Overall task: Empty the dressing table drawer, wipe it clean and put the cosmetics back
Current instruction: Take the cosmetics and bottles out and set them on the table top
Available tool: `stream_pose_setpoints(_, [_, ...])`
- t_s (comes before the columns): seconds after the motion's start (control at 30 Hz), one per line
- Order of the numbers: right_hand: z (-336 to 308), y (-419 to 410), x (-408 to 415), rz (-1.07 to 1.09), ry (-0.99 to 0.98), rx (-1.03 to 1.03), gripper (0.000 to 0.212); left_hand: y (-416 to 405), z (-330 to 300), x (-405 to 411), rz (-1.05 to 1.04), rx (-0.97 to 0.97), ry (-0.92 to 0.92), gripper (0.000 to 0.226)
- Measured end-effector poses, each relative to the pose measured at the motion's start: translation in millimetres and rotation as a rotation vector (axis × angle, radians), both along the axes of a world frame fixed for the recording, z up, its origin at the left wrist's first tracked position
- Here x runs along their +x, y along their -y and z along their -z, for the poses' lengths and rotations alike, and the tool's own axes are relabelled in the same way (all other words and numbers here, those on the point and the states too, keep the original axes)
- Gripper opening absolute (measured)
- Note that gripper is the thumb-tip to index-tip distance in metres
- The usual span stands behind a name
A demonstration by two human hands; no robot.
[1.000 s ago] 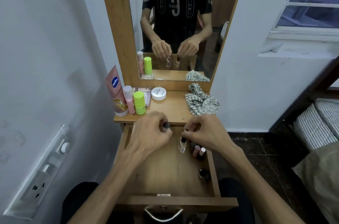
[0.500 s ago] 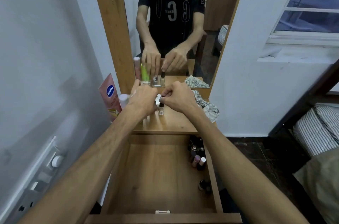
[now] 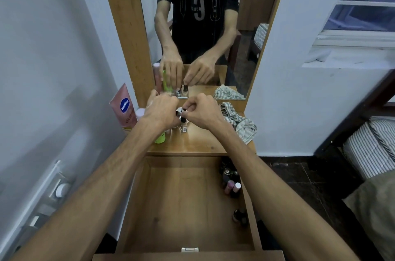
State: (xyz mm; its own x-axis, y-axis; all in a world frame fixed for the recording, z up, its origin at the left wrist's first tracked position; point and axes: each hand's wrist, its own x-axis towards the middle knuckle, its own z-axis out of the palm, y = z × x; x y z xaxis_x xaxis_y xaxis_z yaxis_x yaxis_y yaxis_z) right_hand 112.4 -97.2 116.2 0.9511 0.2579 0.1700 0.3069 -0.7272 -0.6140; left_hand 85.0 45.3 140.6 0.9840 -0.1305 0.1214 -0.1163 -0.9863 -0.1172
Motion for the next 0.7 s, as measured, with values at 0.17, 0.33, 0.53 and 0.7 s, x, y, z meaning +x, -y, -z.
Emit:
stream_pose_setpoints(0.17, [-0.8, 3.6, -4.6, -0.009, -0.006, -0.029, 0.032, 0.5, -1.3, -7.1, 0.037, -0.014, 0.126, 0.022])
stream_pose_setpoints(0.33, [0.5, 28.0, -25.4, 0.026, 0.033, -0.014, 0.019, 4.8, 6.0, -35.0, 0.078, -0.246, 0.415, 0.019])
stream_pose_setpoints(0.53, [12.4, 81.3, -68.4, 0.022, -0.073, -0.136, 0.007, 38.7, 45.0, -88.3, 0.192, -0.533, 0.409, 0.007])
stream_pose_setpoints(0.7, [24.7, 115.0, -107.0, -0.025, -0.232, -0.408, 0.013, 79.5, 101.2, -116.0, 0.257, -0.488, 0.08, 0.018])
